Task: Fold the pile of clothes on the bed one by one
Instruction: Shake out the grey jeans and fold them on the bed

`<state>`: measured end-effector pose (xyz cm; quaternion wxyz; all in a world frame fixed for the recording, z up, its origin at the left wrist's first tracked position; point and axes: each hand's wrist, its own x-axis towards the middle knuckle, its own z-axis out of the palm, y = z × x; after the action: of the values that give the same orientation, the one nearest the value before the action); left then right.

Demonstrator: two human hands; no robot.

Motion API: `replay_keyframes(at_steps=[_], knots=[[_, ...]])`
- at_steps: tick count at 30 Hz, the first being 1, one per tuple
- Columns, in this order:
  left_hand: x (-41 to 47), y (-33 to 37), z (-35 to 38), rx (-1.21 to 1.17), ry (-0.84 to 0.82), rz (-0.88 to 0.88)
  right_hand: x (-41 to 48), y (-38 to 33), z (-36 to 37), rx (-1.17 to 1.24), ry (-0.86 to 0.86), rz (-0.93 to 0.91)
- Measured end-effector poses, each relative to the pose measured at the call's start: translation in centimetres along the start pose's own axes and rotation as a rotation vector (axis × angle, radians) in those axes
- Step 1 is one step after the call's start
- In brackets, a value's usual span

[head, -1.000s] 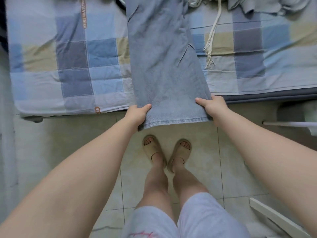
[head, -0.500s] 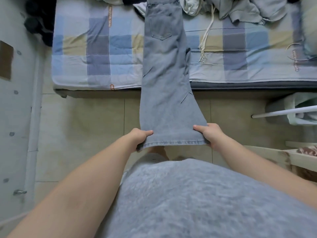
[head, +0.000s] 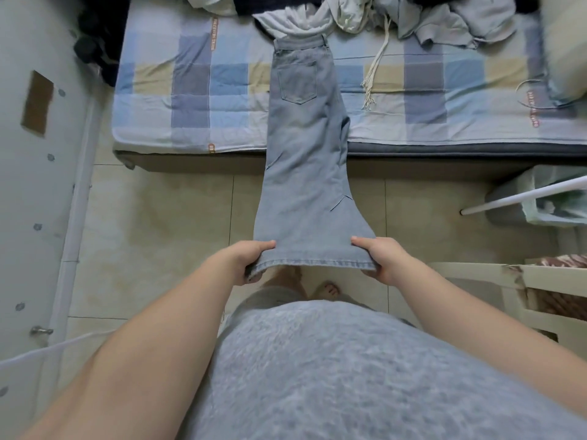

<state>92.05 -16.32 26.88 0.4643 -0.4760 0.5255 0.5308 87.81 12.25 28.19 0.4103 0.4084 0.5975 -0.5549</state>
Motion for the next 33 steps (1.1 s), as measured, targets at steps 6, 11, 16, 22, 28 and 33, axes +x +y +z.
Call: replay_keyframes(at_steps=[6,11,16,22,28,33], knots=[[-2.0,7.6,-1.1,-0.355,-0.058,0.127,0.0,-8.8,1.9,0.237,-0.048,-0.065],[-1.5,17.2,-3.0,-0.528,-0.079,0.222,2.6,-18.5,4.2,0.269,-0.028,-0.09],[1.5,29.9,-6.3,-0.576,-0.079,0.225,7.3,-30.4,8.0,0.359,0.009,-0.088],[3.9,44.2,-9.5,-0.499,-0.06,0.176,11.9,-42.5,10.9,0.42,0.11,-0.073],[7.7,57.6,-11.1,-0.504,-0.012,0.224,18.8,-53.7,13.1,0.448,0.187,-0.131],[15.3,65.5,-11.2,-0.477,0.0,0.216,28.5,-60.2,14.4,0.396,0.222,-0.138]])
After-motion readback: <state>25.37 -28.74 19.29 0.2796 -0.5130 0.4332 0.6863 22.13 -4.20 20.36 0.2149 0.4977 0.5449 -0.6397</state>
